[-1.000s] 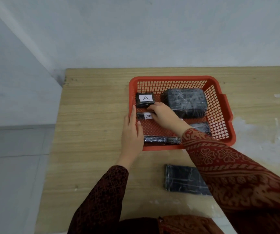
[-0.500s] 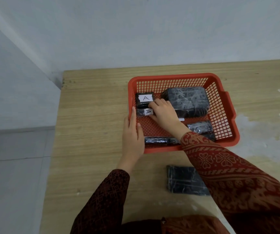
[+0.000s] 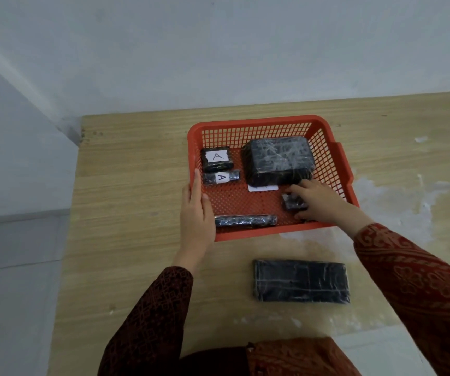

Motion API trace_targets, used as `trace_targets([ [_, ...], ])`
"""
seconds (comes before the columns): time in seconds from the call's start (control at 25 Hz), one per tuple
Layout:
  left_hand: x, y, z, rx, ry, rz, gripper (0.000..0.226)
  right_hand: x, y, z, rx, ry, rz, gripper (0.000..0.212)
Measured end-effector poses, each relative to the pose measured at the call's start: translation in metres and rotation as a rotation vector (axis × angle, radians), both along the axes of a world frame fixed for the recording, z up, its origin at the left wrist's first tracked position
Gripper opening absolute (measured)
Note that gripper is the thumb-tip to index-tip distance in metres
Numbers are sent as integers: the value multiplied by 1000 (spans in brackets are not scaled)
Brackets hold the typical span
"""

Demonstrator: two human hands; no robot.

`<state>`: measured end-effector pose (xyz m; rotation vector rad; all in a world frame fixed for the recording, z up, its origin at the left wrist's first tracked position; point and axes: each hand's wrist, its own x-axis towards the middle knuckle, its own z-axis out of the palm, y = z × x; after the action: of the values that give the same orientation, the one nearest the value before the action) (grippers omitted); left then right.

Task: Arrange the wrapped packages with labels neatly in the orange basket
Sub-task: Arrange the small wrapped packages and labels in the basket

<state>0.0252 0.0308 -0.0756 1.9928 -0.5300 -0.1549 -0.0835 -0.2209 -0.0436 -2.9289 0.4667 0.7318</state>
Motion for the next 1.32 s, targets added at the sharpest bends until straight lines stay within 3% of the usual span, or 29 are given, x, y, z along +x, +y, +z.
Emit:
trace_targets([
  [0.2,0,1,-1,14,0,6,53,13,8,4,21,-75,77,52],
  [0.32,1,0,1,11,13,2,53,27,33,11,542,-322,-217,16],
  [0.44,0,1,3,-1,14,3,53,48,48,17,769,-335,-353,6],
  [0.48,0,1,4,-2,18,2,53,54,50,18,792,-297,-342,6],
  [0.68,0,0,6,4,34,14,53,76,62,13,673,-254,-192,54],
  [0.8,0,1,5,-5,23,20,54,87,75,5,728,-397,-301,40],
  [0.96,0,2,4,-26,-5,34,52,81,90,-17,846,-517,-681,21],
  [1.12,1,1,2,-37,-12,41,51,73,90,-30,805,-486,-853,33],
  [1.24,1,2,0,-30,-7,45,50,76,93,-30,909,-384,-950,45],
  [1.32,1,2,0,-22,1,42,50,81,99,-30,672,-336,-776,53],
])
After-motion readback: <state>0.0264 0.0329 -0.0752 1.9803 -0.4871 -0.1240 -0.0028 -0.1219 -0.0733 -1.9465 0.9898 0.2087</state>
